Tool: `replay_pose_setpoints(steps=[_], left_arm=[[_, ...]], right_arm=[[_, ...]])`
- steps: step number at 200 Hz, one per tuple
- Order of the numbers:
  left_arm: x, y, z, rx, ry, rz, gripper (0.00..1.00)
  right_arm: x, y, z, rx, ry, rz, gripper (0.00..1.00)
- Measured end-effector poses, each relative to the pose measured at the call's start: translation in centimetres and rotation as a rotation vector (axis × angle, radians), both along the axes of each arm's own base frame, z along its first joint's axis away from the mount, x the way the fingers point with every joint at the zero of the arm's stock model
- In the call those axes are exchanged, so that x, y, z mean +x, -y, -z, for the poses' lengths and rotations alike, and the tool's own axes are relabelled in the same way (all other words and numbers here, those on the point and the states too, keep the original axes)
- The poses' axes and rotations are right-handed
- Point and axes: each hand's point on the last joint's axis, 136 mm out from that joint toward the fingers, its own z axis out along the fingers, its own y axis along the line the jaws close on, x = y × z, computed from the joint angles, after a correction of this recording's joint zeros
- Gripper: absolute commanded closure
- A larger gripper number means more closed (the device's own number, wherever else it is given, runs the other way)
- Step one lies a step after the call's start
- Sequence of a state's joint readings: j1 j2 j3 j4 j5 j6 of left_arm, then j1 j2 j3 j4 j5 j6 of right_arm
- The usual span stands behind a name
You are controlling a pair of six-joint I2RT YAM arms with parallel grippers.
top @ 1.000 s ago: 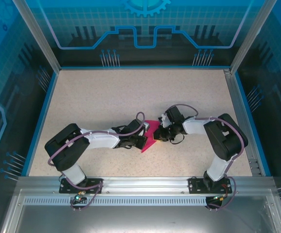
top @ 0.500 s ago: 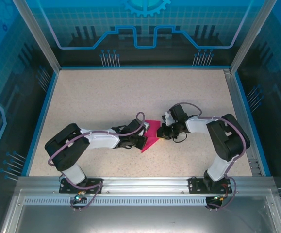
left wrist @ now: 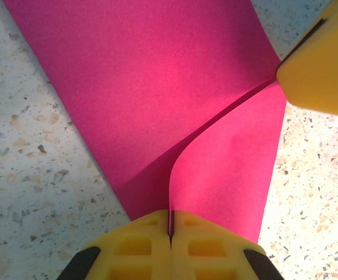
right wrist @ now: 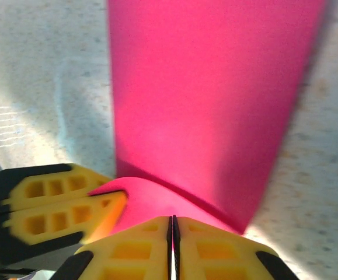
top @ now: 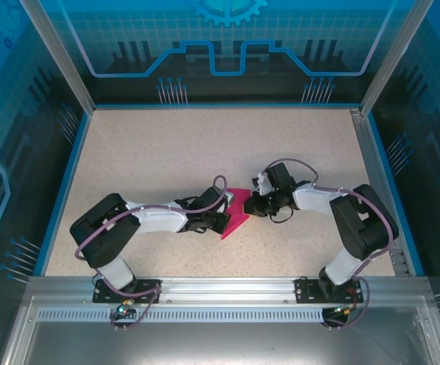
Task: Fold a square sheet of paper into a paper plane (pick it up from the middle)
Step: Third fold the triangle at the center of the table.
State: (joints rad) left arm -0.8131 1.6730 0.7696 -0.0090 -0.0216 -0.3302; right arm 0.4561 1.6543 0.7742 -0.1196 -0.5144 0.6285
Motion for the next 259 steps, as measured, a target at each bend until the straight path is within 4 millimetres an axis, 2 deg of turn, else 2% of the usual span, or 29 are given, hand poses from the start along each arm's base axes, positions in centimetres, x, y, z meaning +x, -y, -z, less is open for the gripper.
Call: replay_pose_setpoints(steps=[26,58,83,91,122,143,177,197,220,259], left_arm=[[0.0,0.0,0.0,0.000,0.000,0.000,1.00],[0.1,0.1,0.0,0.001,-0.001,0.000,0.97],[0.0,0.0,0.0,0.005,-0.005,-0.001,0.92],[0.0,0.0,-0.1,0.008,-0.009,-0.002,0.88],[-0.4,-0.4,-0.5,0.027,-0.035,-0.011,0.63],[-0.7,-0.8,-2.0,0.020,-0.043,-0.034,0.60],[-0.4,-0.1,-6.0,-0.072,-0.032,-0.088,0.70],[-0.9,0.9,-7.3,-0.156,-0.070,-0.095,0.74],[-1.7,2.1,-7.2,-0.217,-0.146,-0.091,0.76],[-2.4,3.6,-4.5,-0.247,-0.274,-0.104,0.77]], right_arm=[[-0.3,-1.0,0.0,0.003,0.003,-0.030,0.88],[-0.6,-0.8,2.8,-0.037,-0.062,-0.029,0.90],[-0.4,-0.9,2.8,-0.030,-0.064,-0.028,0.91],[-0.4,-0.9,2.8,-0.030,-0.063,-0.028,0.91],[-0.3,-1.1,2.8,-0.019,-0.054,-0.032,0.91],[-0.4,-1.1,2.8,-0.017,-0.052,-0.033,0.91],[-0.4,-1.1,2.8,-0.016,-0.051,-0.032,0.91],[-0.4,-1.1,2.8,-0.016,-0.050,-0.032,0.91],[-0.4,-1.1,2.8,-0.016,-0.050,-0.032,0.91],[-0.4,-1.0,2.8,-0.016,-0.050,-0.032,0.91]])
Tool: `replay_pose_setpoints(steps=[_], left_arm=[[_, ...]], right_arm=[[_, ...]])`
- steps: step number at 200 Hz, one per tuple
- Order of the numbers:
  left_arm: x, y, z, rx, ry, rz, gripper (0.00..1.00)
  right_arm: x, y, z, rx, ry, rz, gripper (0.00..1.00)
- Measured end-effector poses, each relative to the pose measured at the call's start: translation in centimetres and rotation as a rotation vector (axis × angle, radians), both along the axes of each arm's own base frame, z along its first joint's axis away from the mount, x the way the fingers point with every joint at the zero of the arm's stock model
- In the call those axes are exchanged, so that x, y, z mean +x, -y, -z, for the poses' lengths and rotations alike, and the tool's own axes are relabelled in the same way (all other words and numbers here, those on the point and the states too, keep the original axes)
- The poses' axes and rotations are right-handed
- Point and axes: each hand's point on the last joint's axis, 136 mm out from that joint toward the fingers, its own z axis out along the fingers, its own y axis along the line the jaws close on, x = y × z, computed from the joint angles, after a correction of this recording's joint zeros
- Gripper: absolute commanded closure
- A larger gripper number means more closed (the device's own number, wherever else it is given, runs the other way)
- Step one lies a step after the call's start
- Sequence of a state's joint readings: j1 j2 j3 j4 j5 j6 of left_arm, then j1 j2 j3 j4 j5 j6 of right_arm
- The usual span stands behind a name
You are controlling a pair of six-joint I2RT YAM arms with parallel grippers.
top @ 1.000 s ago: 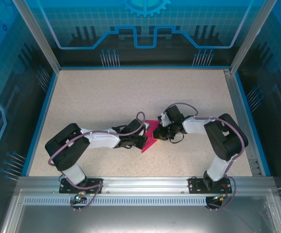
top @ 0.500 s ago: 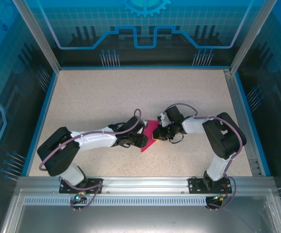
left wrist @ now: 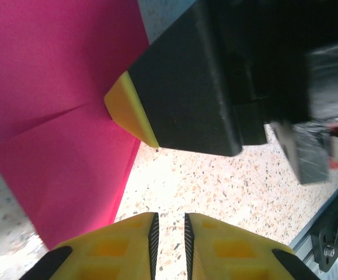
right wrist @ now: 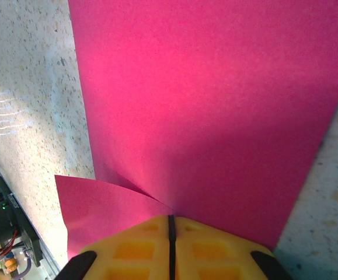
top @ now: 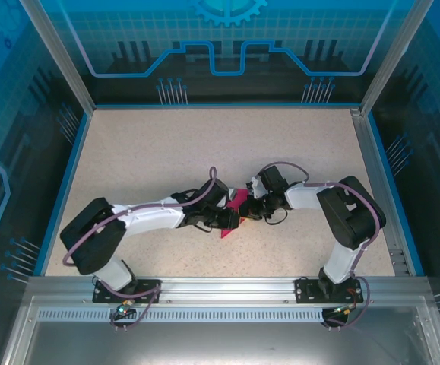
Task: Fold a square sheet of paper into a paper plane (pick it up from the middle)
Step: Third fold the triangle at the center of the table.
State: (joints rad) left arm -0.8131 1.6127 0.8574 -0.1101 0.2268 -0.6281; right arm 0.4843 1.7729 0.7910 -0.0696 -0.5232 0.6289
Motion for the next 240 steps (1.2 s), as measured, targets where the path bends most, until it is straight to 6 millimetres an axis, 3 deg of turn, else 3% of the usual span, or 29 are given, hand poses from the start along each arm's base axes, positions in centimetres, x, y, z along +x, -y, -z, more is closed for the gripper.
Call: replay_pose_setpoints(steps=[47,142,240], left_arm=[[0.0,1.0,1.3,-0.031,-0.055,-0.017,0.77],[-0.3,0.2,4.4,0.038,-0.099,-0.031,0.80],[-0.6,-0.5,4.4,-0.015,-0.092,-0.046,0.79]], right_arm=[[0.0,0.0,0.0,0.000,0.000,0.000,0.91],[0.0,0.0,0.0,-0.006,-0.003,0.001,0.91],[0.0,0.1,0.0,-0.021,-0.005,-0.004,0.91]])
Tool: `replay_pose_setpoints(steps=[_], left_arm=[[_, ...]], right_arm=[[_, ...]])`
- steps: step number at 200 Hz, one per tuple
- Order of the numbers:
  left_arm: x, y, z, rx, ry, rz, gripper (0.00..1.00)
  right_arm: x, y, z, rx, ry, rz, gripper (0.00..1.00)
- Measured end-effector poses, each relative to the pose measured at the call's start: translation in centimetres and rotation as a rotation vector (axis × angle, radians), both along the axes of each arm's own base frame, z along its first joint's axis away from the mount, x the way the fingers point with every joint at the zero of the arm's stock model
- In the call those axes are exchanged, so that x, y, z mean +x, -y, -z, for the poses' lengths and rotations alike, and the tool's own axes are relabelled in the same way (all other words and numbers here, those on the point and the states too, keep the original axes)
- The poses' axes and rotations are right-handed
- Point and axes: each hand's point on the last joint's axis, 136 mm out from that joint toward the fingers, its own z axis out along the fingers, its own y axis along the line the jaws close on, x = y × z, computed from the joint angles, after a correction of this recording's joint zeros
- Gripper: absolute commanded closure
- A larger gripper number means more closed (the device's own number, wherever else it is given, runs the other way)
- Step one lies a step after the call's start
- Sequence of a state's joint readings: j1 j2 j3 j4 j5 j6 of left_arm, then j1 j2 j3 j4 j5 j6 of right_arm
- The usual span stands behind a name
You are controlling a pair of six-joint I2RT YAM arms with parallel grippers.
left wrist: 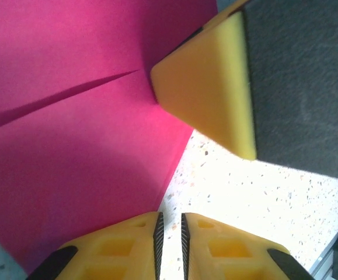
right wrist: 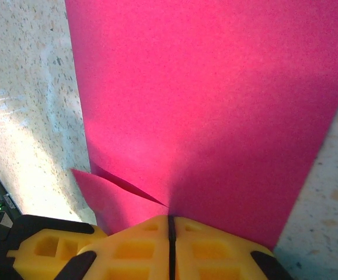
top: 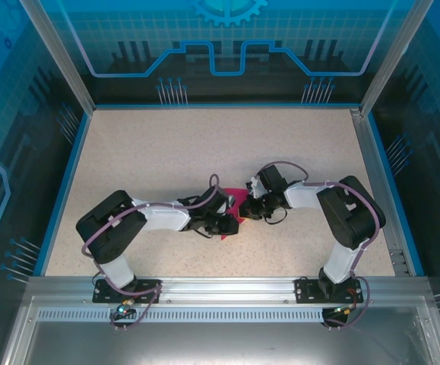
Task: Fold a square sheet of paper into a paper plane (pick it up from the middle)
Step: Third fold the triangle at the center of the table.
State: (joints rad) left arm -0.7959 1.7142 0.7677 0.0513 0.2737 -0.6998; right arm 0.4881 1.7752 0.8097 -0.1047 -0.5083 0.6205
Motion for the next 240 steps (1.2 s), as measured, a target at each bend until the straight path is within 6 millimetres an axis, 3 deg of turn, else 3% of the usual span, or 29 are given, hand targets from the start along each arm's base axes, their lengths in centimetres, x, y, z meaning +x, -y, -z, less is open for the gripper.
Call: replay_pose_setpoints(steps=[41,103,174,240], left_arm=[[0.2,-1.0,-0.7,-0.073,-0.054,-0.048,0.74],[0.8,0.3,-2.6,-0.166,-0.074,-0.054,0.73],[0.0,-0.5,-0.1,-0.119,-0.145,-0.087,0.76],[-0.1,-0.8,0.0,-0.165,-0.151,-0.133,0.80]], right_arm=[[0.0,0.0,0.0,-0.007,-0.001,-0.003,0.91],[0.0,0.0,0.0,-0.009,-0.004,-0.004,0.91],[0.0,0.0,0.0,-0.009,-0.003,-0.008,0.91],[0.0,0.0,0.1,-0.019,-0.010,-0.011,0.91]])
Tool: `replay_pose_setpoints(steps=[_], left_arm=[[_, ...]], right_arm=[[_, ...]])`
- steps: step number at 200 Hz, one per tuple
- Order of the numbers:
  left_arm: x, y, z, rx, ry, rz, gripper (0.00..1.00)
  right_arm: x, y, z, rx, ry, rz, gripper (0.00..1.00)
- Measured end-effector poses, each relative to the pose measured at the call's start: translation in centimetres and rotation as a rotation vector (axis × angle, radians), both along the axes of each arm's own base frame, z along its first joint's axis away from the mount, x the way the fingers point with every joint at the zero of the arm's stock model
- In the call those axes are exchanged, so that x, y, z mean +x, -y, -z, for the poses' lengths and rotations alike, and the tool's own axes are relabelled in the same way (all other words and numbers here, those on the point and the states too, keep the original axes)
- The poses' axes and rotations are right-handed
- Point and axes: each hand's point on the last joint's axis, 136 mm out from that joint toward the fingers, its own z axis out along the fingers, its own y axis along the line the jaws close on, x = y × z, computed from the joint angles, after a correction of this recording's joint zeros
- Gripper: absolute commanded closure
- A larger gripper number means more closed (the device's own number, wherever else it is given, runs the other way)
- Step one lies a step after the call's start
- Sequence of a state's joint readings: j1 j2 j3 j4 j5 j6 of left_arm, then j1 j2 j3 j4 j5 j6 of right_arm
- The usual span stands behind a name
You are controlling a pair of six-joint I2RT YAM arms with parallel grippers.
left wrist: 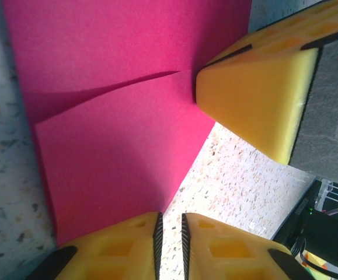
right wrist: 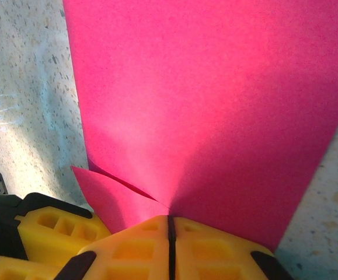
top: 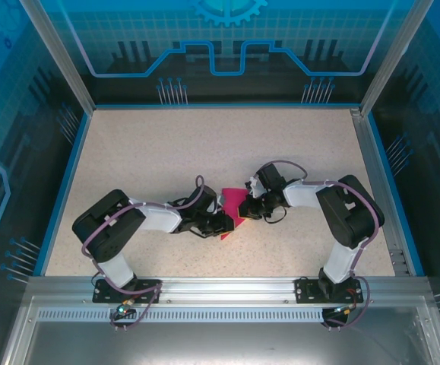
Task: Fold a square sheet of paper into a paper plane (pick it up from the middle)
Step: Third fold the triangle at the center of the table.
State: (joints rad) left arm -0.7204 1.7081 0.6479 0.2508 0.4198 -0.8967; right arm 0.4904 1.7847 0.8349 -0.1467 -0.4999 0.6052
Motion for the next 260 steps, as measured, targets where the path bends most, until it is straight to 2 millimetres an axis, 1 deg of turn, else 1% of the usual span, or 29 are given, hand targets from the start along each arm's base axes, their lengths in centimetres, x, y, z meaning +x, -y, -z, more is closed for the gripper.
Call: replay_pose_setpoints(steps=[75,82,93,147,205,236,248,260], left_arm=[[-1.2,-1.2,0.1,0.010,-0.032,-0.011,0.79],[-1.2,-1.3,0.1,0.012,-0.035,-0.009,0.81],[-1.4,-1.3,0.2,0.024,-0.046,-0.001,0.82],[-2.0,-1.9,0.3,0.098,-0.075,0.062,0.82],[-2.7,-2.4,0.3,0.132,-0.086,0.098,0.81],[-3.7,-3.3,-0.4,0.156,-0.112,0.102,0.80],[-3.7,-3.4,-1.2,0.152,-0.096,0.098,0.78],[-3.3,-3.4,-2.4,0.136,-0.058,0.091,0.77]], right_arm=[[0.0,0.0,0.0,-0.006,-0.001,-0.002,0.91],[0.0,0.1,0.0,-0.007,0.000,-0.002,0.91],[0.0,0.1,0.0,-0.007,-0.001,-0.002,0.91],[0.0,0.1,0.0,-0.013,-0.001,-0.001,0.91],[0.0,0.1,0.0,-0.016,-0.001,-0.001,0.90],[0.0,0.0,0.0,-0.016,-0.001,-0.002,0.90],[0.0,0.0,0.0,-0.017,-0.001,-0.002,0.90],[0.0,0.0,0.0,-0.017,-0.002,-0.002,0.90]])
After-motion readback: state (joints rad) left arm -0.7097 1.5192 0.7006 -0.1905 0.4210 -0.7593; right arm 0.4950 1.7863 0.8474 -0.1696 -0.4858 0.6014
